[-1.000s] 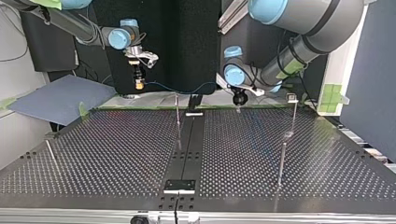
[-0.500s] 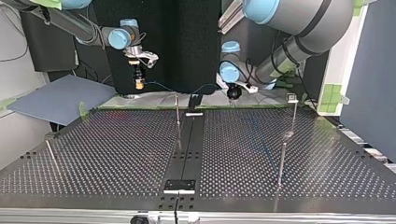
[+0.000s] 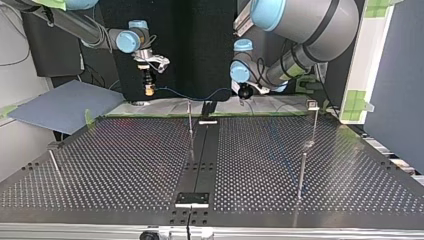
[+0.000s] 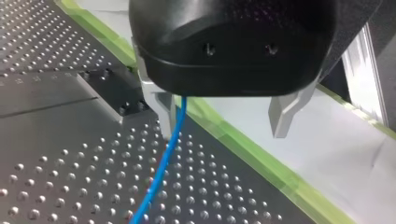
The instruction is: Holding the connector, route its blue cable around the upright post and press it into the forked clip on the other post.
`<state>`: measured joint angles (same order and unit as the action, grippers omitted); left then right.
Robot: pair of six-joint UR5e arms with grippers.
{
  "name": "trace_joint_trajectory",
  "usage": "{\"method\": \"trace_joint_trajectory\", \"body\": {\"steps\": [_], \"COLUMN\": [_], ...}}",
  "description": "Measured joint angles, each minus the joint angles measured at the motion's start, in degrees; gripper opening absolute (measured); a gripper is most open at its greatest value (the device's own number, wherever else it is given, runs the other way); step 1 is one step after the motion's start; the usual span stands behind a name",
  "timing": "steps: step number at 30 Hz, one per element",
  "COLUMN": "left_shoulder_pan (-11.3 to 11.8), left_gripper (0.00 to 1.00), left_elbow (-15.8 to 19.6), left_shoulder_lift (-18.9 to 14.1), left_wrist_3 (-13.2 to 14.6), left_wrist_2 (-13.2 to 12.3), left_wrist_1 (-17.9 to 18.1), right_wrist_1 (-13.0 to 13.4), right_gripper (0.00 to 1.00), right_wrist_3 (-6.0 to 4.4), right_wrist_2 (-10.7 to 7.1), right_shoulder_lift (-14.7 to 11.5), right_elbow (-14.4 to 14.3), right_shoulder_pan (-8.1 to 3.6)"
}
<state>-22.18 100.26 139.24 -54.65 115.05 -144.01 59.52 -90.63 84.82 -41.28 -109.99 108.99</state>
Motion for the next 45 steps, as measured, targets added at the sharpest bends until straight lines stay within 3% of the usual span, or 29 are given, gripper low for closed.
{"method": "trace_joint_trajectory", "body": {"steps": [16,23,28,37,45], "left_shoulder_pan": [-2.2,-3.7,-4.9,-6.8,-8.3], "left_gripper": [1.0,1.0,1.0,1.0,1.0], "left_elbow": [0.0,-0.9,-1.8,-3.5,-4.8], "left_shoulder_lift": [0.2,2.7,3.9,4.0,4.0], "left_wrist_3": [-6.1,-9.4,-12.0,-16.2,-20.0], "left_wrist_2": [-3.5,-4.5,-6.7,-10.1,-9.3], "left_wrist_1": [-0.3,-0.7,-0.3,2.7,6.1], "right_wrist_1": [0.1,0.1,0.0,0.0,0.3], "right_gripper": [0.0,0.0,0.0,0.0,0.0], "right_wrist_3": [0.0,0.0,0.01,0.09,0.15], "right_wrist_2": [0.0,0.0,0.0,0.0,-0.02], "right_shoulder_lift": [0.0,0.0,0.0,0.0,0.0], "right_elbow": [0.0,0.0,0.0,0.0,0.0], "right_shoulder_pan": [-0.02,-0.03,-0.02,-0.03,-0.01]}}
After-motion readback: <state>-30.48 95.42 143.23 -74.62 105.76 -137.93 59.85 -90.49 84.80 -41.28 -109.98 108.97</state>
